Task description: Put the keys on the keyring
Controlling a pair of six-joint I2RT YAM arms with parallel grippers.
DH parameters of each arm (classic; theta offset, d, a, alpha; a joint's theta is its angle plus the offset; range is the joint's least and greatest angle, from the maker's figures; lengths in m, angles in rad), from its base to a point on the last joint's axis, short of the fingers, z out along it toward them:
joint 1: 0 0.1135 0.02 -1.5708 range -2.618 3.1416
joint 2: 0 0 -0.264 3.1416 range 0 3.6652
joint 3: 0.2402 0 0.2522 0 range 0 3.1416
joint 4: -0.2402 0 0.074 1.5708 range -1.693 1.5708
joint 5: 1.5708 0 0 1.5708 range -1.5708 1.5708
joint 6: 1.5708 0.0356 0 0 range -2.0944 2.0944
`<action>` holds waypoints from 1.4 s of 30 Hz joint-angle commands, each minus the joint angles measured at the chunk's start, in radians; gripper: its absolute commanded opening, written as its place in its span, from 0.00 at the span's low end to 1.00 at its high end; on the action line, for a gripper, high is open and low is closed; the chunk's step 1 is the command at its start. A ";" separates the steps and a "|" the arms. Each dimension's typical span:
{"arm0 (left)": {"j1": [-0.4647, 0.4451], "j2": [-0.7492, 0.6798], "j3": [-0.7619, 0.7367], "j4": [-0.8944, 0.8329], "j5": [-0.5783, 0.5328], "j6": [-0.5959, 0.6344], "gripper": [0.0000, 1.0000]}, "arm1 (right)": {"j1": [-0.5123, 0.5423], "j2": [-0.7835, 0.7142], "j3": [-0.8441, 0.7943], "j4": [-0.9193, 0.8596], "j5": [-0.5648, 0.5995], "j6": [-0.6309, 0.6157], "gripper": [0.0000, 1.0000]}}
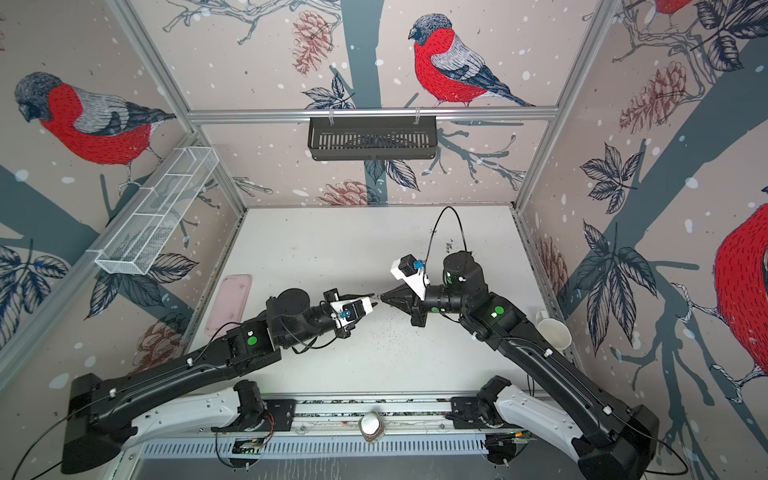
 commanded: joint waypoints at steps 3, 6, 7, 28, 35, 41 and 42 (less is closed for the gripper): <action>0.002 0.035 0.032 -0.063 0.059 -0.010 0.20 | -0.002 -0.009 0.016 0.072 -0.065 -0.018 0.00; 0.002 0.058 0.038 -0.064 0.053 -0.007 0.12 | -0.002 -0.011 0.012 0.075 -0.066 -0.015 0.00; 0.002 0.061 0.039 -0.061 0.052 -0.007 0.10 | -0.002 -0.011 0.011 0.078 -0.068 -0.014 0.00; -0.039 0.027 -0.056 0.278 -0.268 -0.233 0.00 | 0.262 -0.054 -0.184 0.506 0.438 0.307 0.00; -0.082 0.042 -0.059 0.332 -0.334 -0.270 0.06 | 0.299 -0.078 -0.249 0.598 0.562 0.265 0.00; -0.091 -0.047 -0.115 0.362 -0.239 -0.278 0.30 | 0.254 -0.141 -0.342 0.697 0.361 0.108 0.00; -0.091 -0.070 -0.124 0.356 -0.215 -0.275 0.31 | 0.234 -0.152 -0.353 0.706 0.327 0.093 0.00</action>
